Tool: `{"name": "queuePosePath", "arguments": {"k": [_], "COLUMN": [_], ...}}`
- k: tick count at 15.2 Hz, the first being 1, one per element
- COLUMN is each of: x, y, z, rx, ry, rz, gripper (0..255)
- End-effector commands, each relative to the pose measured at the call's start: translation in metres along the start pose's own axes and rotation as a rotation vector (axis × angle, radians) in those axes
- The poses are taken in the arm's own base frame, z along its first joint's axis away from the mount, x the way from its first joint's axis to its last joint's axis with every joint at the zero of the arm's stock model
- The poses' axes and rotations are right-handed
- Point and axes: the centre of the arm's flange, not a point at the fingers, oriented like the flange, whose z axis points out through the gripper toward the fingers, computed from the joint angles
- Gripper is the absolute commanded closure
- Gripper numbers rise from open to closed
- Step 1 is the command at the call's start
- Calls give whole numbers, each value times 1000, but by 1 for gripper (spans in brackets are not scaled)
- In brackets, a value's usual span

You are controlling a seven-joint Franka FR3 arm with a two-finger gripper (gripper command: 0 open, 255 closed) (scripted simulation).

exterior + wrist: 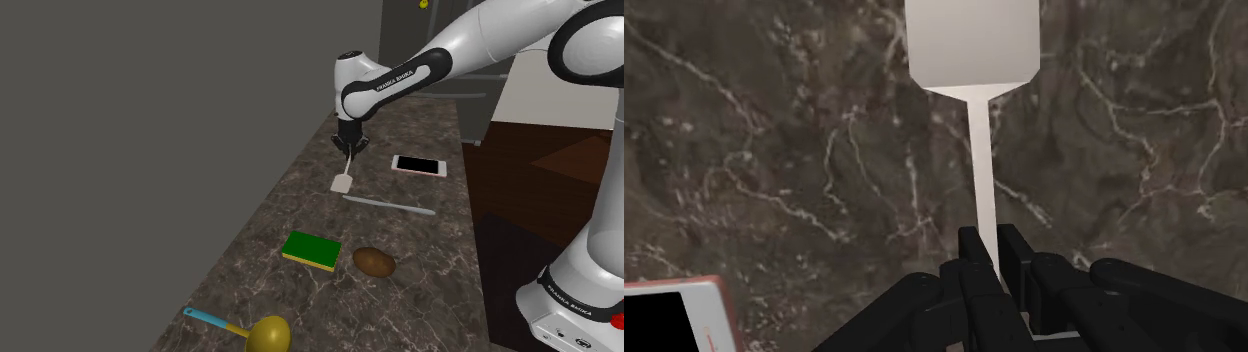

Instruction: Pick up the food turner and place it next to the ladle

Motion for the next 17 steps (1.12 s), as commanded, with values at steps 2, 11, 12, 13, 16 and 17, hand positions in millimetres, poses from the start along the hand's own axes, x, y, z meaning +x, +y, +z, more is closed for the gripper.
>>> {"name": "queuePosePath", "arguments": {"k": [2,11,12,13,16,17], "x": [0,4,4,4,5,5], "y": [2,2,2,2,2,2], "z": [-16,-63,-68,-74,-90,-93], "rx": [0,0,0,0,0,0], "ry": [0,0,0,0,0,0], "rz": [0,0,0,0,0,0], "gripper": [255,255,255,255,255,255]}}
